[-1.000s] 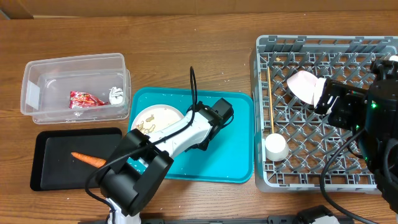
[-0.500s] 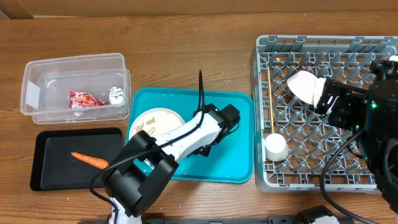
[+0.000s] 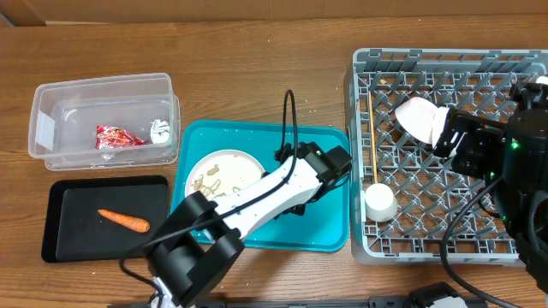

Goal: Sort waste into correct bins and load items into the dishwasher
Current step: 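Grasp the plate rim with left gripper and lift it over the black tray, then tilt the plate with left gripper to dump scraps onto the black tray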

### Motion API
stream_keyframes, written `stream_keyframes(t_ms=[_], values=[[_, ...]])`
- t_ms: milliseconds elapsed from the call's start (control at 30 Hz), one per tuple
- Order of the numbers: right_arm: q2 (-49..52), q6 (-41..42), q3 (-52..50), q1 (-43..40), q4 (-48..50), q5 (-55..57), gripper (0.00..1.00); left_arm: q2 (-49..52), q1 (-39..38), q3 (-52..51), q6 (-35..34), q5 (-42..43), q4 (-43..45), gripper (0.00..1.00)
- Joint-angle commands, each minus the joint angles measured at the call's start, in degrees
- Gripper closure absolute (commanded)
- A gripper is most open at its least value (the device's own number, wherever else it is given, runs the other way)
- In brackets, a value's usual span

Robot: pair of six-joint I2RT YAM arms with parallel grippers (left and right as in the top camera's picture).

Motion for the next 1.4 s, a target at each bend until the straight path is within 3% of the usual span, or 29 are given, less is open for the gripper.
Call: stream_keyframes(t_ms=[0, 167, 333, 567, 767, 967, 1367], values=[[-0.1, 0.5, 0.5, 0.2, 0.2, 0.8, 0.00, -6.9, 1.6, 1.3, -6.4, -0.6, -1.5, 0.96], [-0.1, 0.5, 0.5, 0.2, 0.2, 0.8, 0.00, -15.6, 5.7, 1.3, -7.7, -0.6, -2.5, 0.96], [-0.1, 0.5, 0.5, 0.2, 0.2, 0.8, 0.00, -23.1, 14.9, 1.2, -8.7, 1.2, -3.5, 0.96], [-0.1, 0.5, 0.5, 0.2, 0.2, 0.8, 0.00, -26.5, 28.3, -0.6, -4.4, 2.0, -3.5, 0.96], [-0.1, 0.5, 0.5, 0.2, 0.2, 0.8, 0.00, -26.5, 38.9, -6.5, 4.3, 4.3, 4.9, 0.96], [-0.1, 0.5, 0.5, 0.2, 0.2, 0.8, 0.00, -26.5, 47.6, -12.9, 6.0, 6.0, 13.2, 0.95], [-0.1, 0.5, 0.5, 0.2, 0.2, 0.8, 0.00, -34.9, 54.1, -13.7, 11.0, 15.6, 19.1, 0.96]])
